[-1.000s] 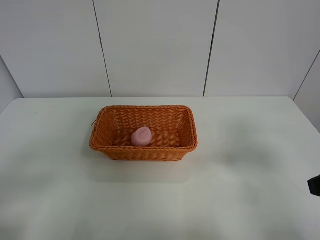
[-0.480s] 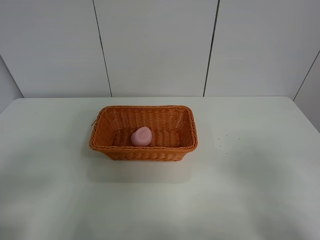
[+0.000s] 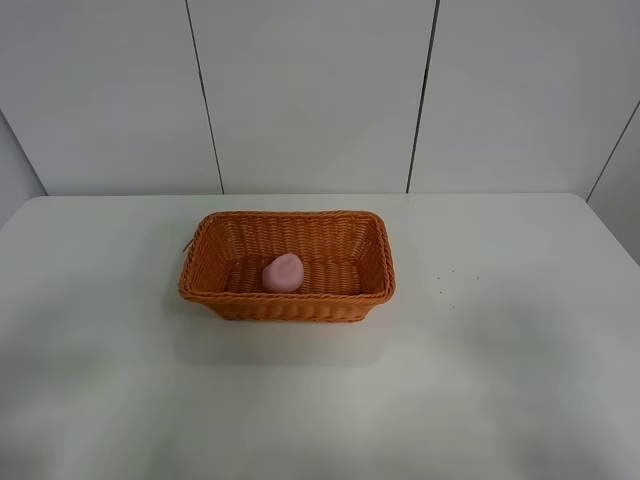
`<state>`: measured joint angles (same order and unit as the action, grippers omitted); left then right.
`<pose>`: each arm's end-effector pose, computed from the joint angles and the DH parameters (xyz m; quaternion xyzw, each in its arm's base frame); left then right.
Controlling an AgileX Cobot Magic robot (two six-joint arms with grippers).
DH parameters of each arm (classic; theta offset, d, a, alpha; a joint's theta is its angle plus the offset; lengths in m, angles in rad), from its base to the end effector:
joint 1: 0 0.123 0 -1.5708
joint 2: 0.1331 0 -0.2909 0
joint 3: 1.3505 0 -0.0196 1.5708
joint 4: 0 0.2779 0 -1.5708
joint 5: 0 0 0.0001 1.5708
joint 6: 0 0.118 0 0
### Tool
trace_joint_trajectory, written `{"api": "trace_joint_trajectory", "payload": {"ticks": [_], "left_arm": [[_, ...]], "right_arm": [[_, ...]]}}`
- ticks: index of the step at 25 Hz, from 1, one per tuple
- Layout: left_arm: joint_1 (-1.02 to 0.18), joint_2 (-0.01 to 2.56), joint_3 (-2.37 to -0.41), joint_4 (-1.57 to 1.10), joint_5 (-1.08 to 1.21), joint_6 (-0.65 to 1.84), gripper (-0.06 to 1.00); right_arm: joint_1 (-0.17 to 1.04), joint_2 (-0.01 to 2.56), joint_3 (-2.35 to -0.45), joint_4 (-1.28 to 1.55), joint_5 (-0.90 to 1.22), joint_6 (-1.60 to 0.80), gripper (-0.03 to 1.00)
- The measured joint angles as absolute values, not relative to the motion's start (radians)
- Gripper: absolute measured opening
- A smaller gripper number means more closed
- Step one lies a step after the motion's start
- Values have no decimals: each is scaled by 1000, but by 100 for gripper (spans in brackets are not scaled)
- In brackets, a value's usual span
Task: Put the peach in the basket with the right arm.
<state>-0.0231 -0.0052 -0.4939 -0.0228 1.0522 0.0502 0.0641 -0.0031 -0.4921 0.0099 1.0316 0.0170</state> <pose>0.0374 -0.0032 0.2771 0.0316 0.8506 -0.0043 0.5248 0.0390 0.0035 0.2786 -0.0200 0.8466 0.0265 0.5312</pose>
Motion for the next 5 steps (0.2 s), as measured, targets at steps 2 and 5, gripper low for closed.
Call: {"api": "trace_joint_trajectory", "payload": {"ticks": [2,5], "left_arm": [[-23,-5,-494,-23,1052,50,99],[-23,-5,-494,-23,1052,50,99]], "right_arm": [[64,-3,-492,10,1032,17,69],[64,-3,-492,10,1032,17,69]]}}
